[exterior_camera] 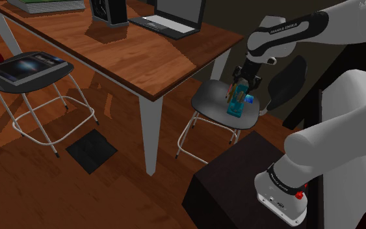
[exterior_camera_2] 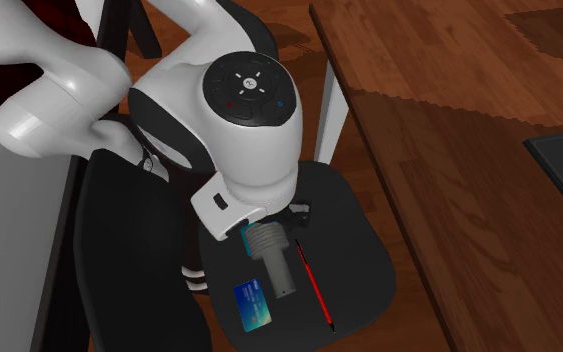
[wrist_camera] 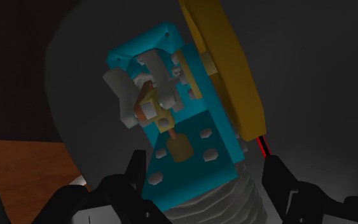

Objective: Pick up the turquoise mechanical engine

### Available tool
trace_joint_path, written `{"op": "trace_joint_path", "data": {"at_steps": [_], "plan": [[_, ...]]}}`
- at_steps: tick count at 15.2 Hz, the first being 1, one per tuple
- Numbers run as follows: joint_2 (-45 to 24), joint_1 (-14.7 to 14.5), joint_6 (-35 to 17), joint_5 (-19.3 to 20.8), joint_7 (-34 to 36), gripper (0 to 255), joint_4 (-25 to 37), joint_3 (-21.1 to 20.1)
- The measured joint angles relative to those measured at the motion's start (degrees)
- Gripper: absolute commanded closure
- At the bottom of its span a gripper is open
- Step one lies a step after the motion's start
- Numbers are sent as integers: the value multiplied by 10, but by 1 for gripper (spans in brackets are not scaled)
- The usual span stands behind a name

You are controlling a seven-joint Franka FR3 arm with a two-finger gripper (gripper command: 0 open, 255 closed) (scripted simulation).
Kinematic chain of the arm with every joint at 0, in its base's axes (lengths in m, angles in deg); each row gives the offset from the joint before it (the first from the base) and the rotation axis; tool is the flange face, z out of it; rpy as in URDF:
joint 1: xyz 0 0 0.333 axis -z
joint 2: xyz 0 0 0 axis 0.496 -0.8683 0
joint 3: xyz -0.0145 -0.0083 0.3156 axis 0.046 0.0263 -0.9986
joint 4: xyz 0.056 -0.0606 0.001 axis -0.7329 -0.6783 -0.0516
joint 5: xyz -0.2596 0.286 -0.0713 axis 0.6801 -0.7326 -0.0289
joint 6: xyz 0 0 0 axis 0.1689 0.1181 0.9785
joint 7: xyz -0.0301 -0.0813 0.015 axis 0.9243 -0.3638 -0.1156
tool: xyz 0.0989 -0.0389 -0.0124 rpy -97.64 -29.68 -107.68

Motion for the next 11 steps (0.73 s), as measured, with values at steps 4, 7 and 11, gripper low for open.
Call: {"op": "trace_joint_path", "data": {"at_steps": [4,7,11], "plan": [[0,0,-1,0,0,255,0,0],[0,0,-1,0,0,255,0,0],[3,0,9,0,0,255,4,0]]}}
